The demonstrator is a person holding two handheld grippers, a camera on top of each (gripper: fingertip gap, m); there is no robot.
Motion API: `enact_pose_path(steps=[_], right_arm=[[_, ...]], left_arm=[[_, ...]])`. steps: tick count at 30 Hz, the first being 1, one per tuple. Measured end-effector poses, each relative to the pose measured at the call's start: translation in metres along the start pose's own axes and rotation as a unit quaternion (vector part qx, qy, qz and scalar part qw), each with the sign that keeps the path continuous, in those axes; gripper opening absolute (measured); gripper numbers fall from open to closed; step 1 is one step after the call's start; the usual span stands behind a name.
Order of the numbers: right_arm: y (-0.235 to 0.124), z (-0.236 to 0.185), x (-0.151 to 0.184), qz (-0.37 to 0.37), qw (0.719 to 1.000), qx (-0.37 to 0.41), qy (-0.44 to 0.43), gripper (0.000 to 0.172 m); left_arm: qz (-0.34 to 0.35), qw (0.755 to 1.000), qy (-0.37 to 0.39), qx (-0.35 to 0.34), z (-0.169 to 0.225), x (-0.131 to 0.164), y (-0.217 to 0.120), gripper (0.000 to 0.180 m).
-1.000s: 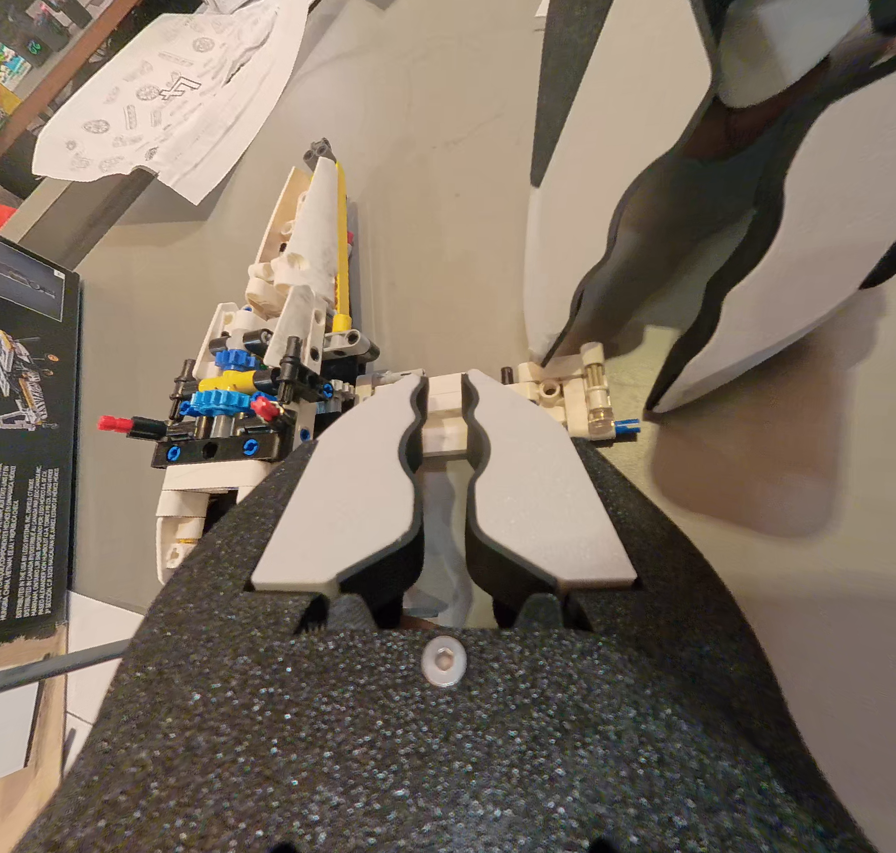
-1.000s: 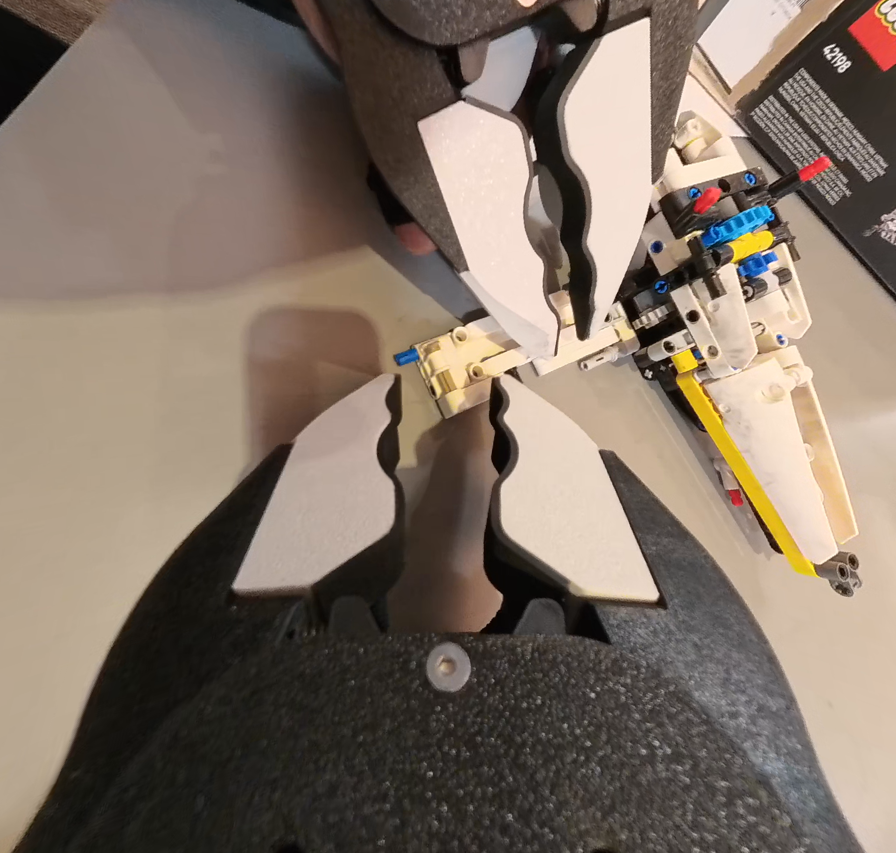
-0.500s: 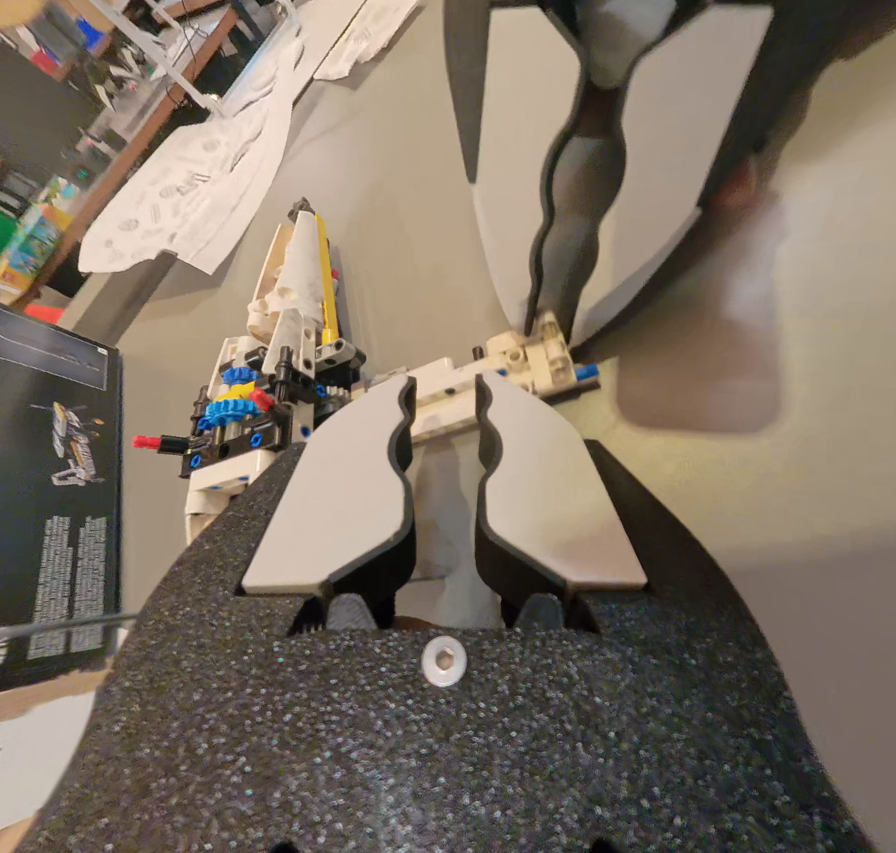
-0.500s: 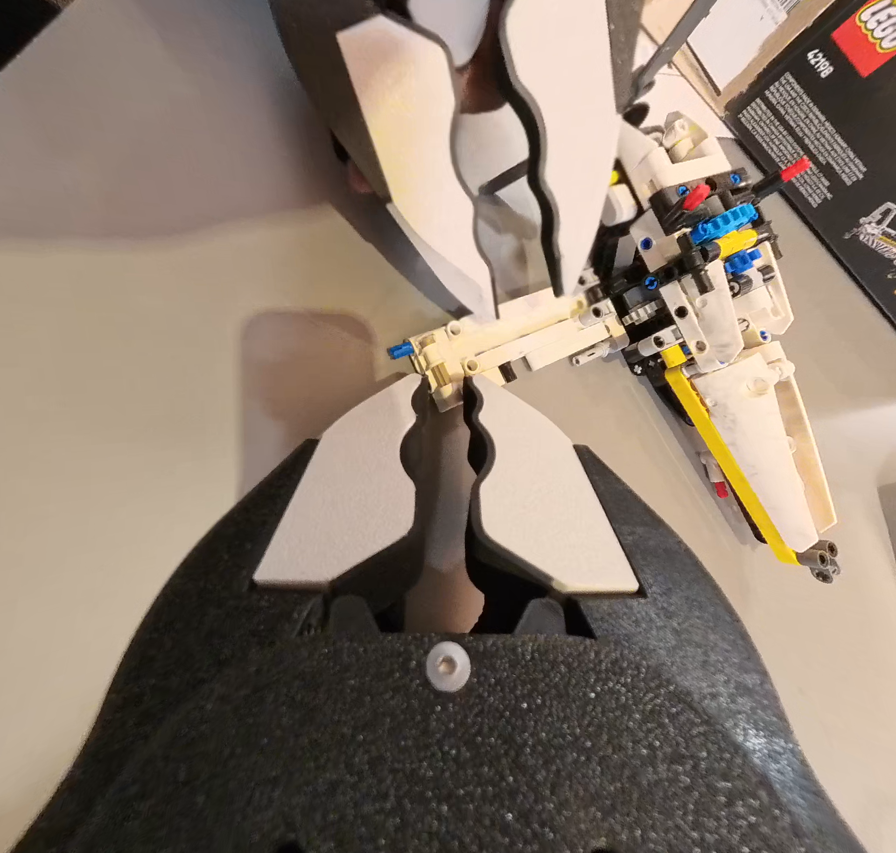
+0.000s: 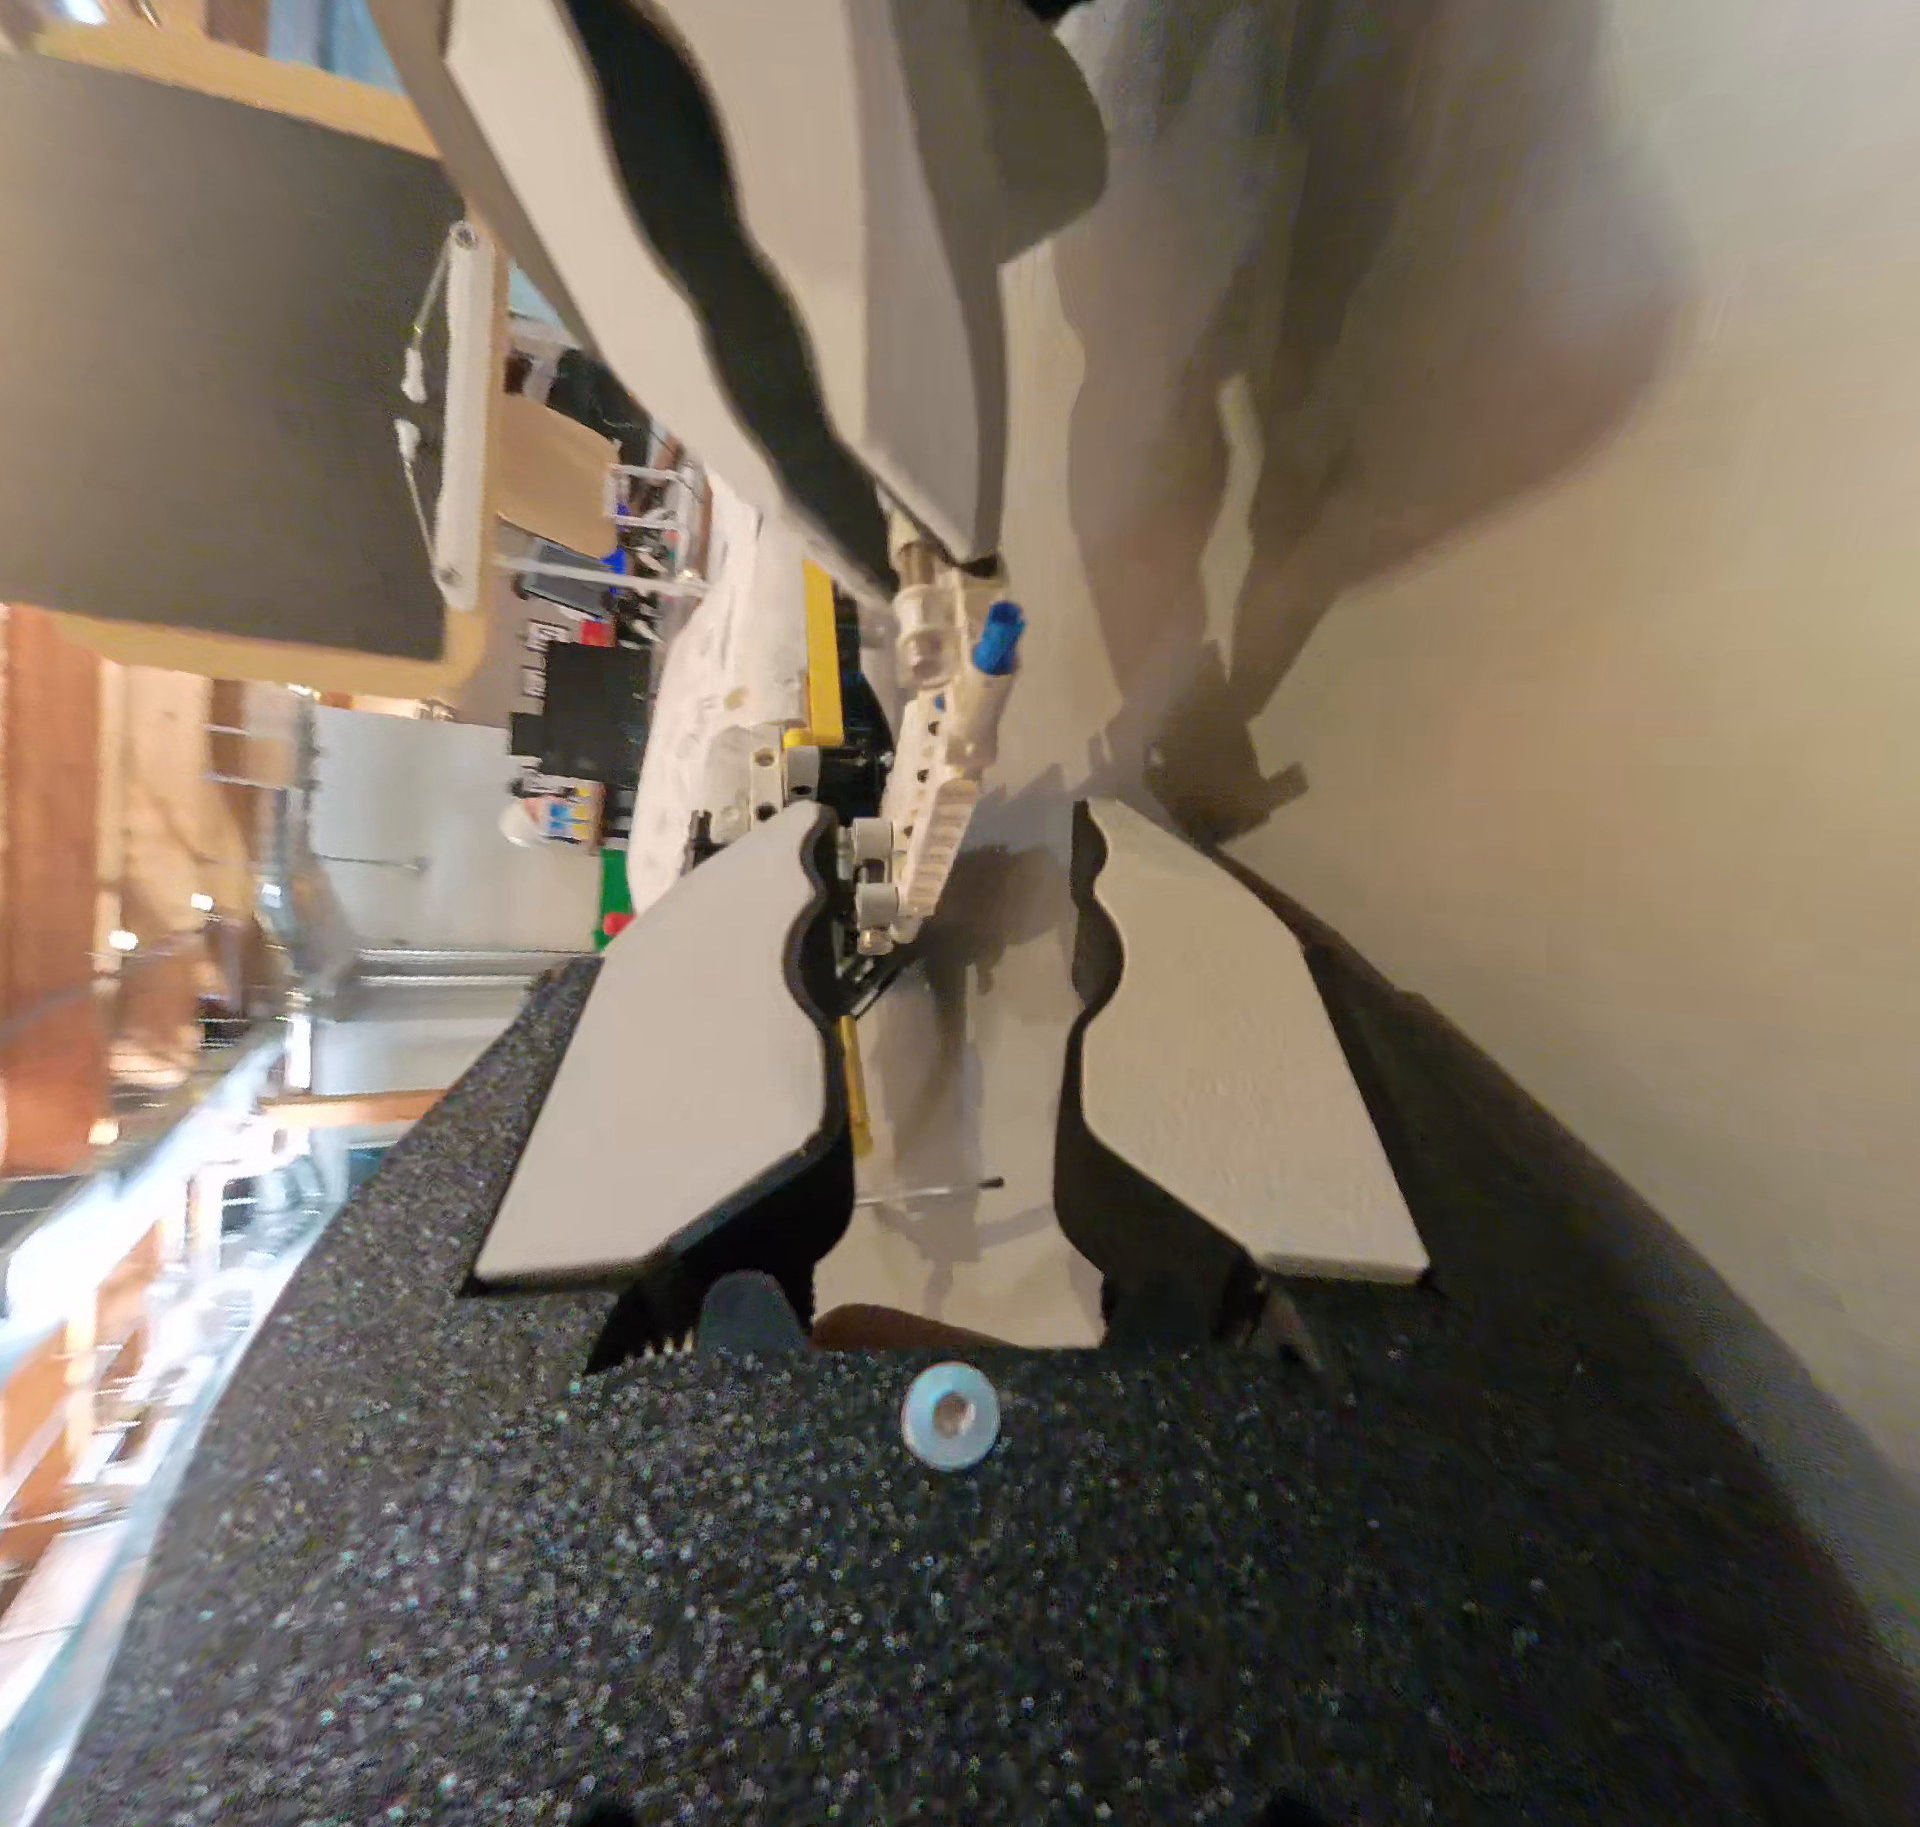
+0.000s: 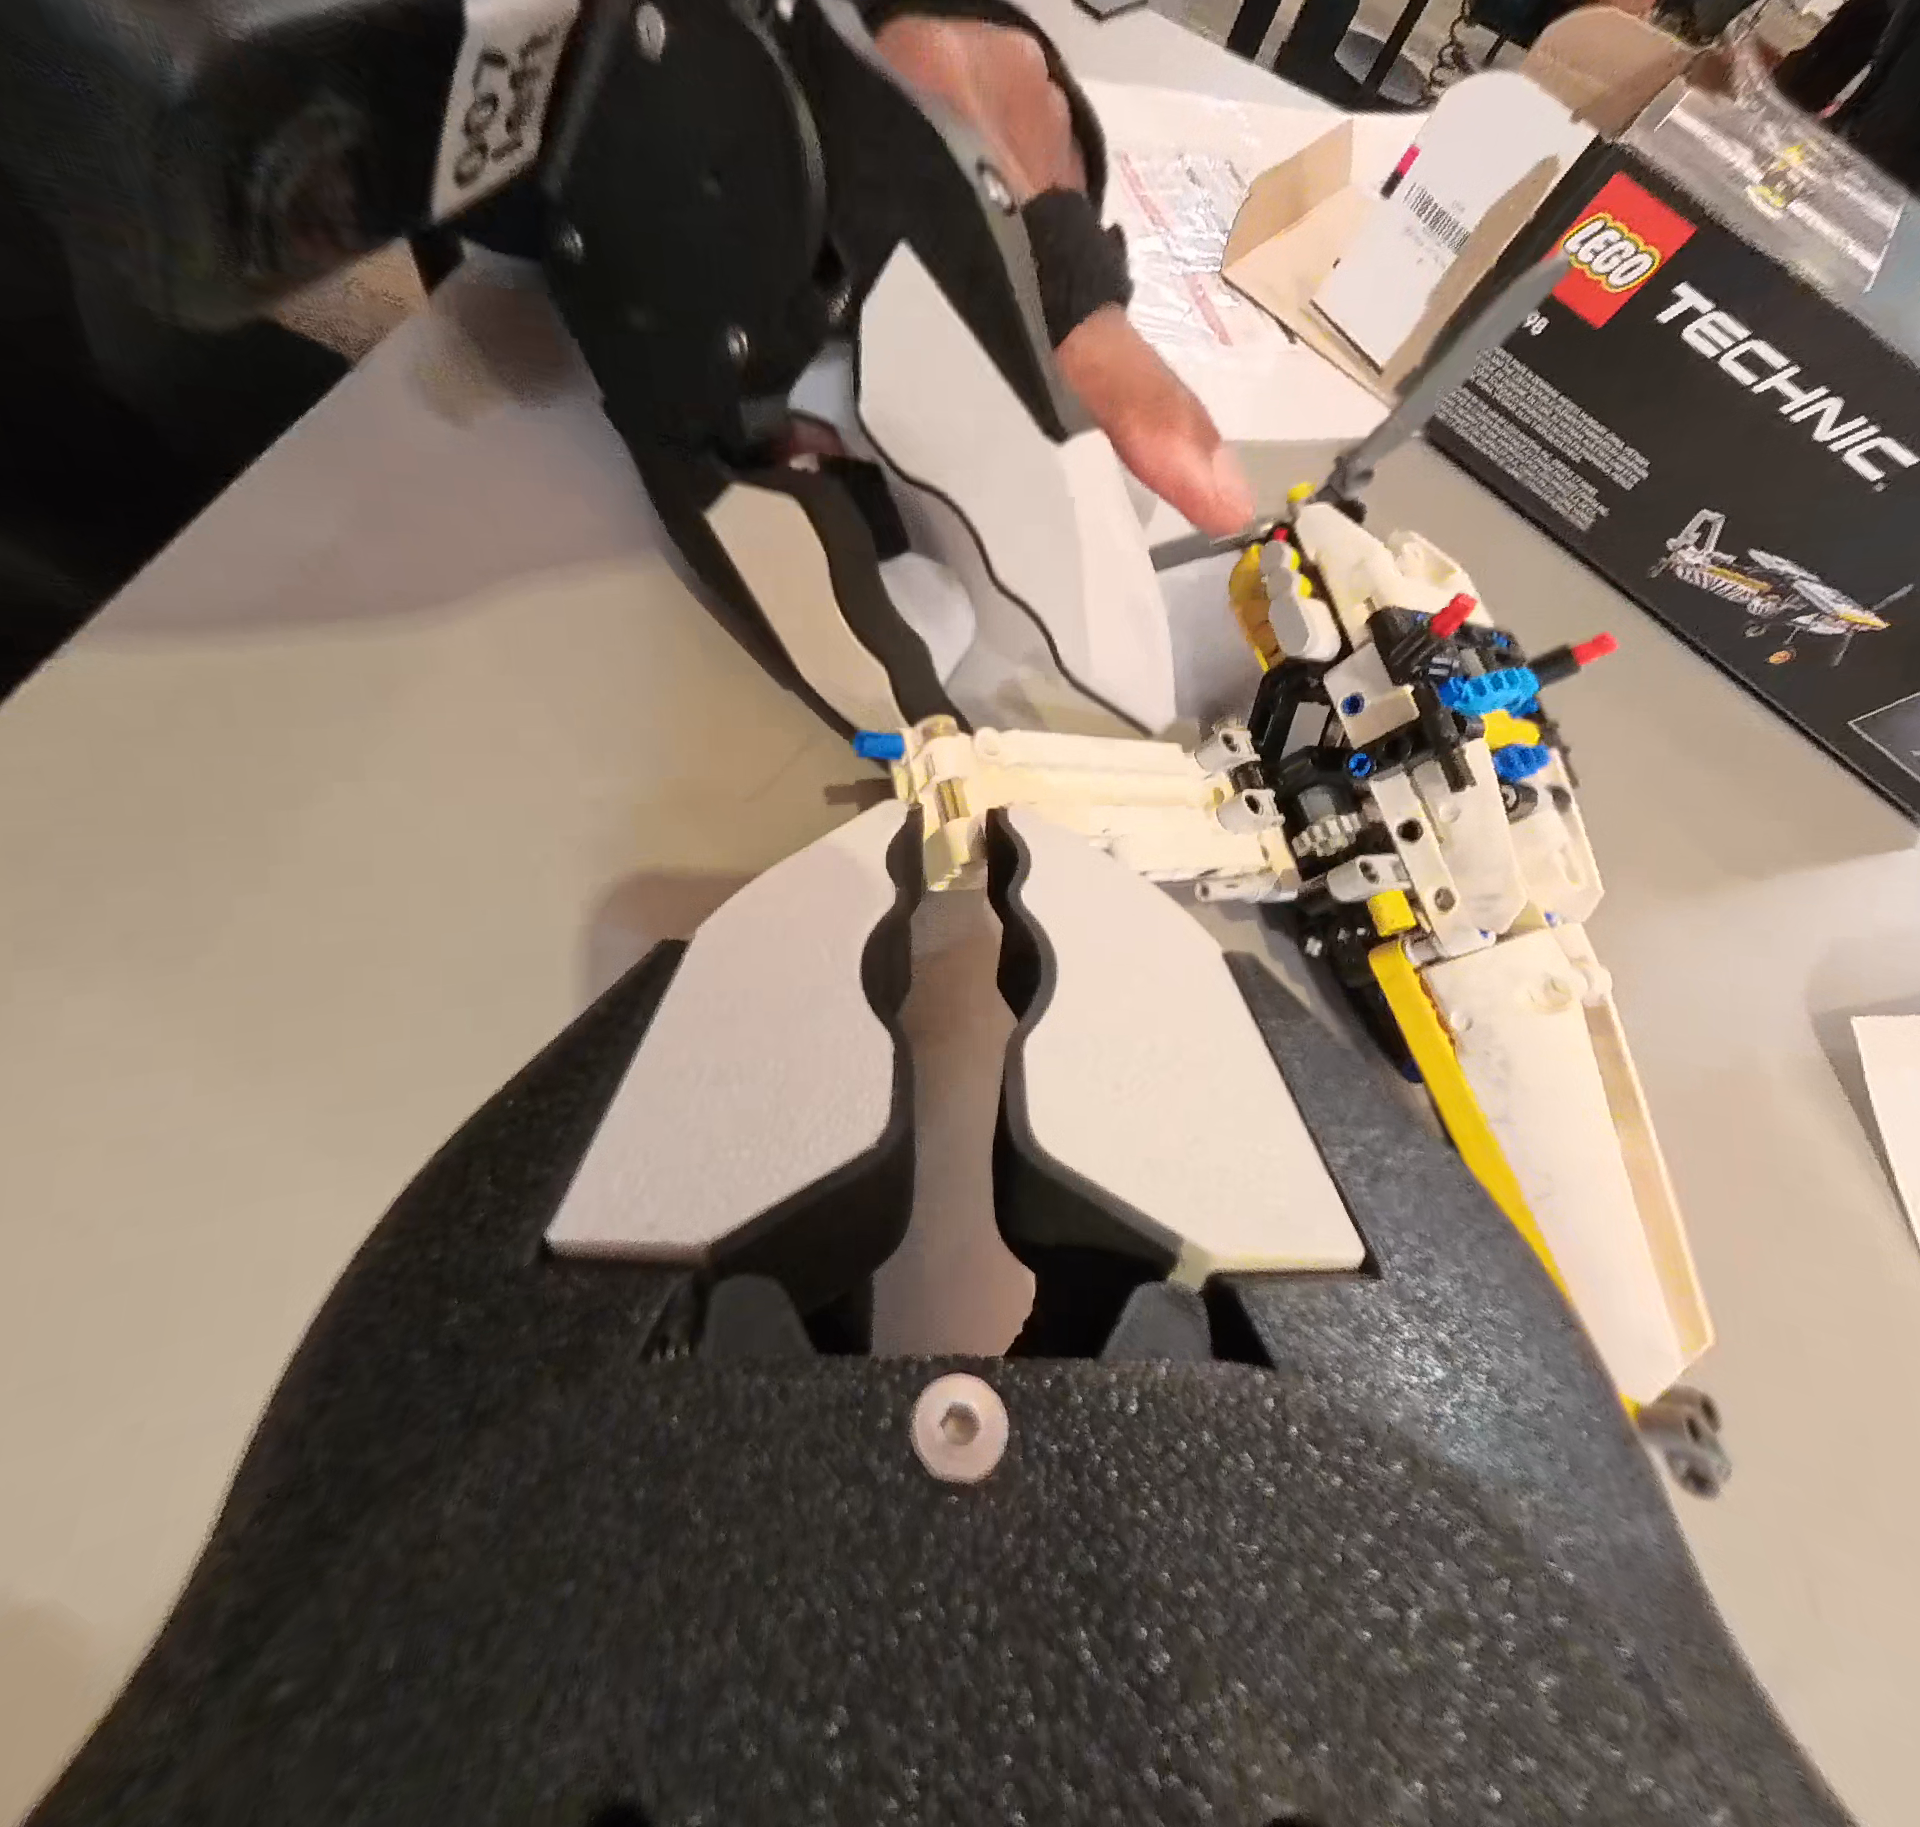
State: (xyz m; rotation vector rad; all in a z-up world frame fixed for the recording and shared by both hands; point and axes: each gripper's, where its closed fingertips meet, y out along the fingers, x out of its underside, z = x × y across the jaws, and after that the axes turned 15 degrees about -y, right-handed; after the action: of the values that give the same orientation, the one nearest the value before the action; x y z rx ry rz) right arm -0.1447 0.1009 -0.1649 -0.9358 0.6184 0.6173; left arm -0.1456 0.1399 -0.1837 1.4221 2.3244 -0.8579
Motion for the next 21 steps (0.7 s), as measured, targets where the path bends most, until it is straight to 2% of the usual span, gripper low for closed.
enact_pose_path(steps=[3, 8, 14, 21], right_arm=[[-0.003, 0.0, -0.003, 0.002, 1.0, 0.007, -0.007, 0.011], [-0.004, -0.005, -0.002, -0.01, 1.0, 0.012, -0.025, 0.011], [-0.018, -0.003, 0.004, -0.048, 0.992, 0.085, -0.084, 0.016], [-0.028, -0.013, 0.017, -0.138, 0.959, 0.157, -0.193, 0.027]], left_arm=[[0.029, 0.999, 0.03, -0.02, -0.002, -0.011, 0.008, 0.041], [0.068, 0.996, 0.059, -0.023, 0.004, -0.025, 0.013, 0.011], [0.046, 0.996, 0.063, -0.04, 0.002, -0.032, 0.02, 0.009], [0.031, 0.997, 0.06, -0.042, 0.006, -0.042, 0.034, 0.01]])
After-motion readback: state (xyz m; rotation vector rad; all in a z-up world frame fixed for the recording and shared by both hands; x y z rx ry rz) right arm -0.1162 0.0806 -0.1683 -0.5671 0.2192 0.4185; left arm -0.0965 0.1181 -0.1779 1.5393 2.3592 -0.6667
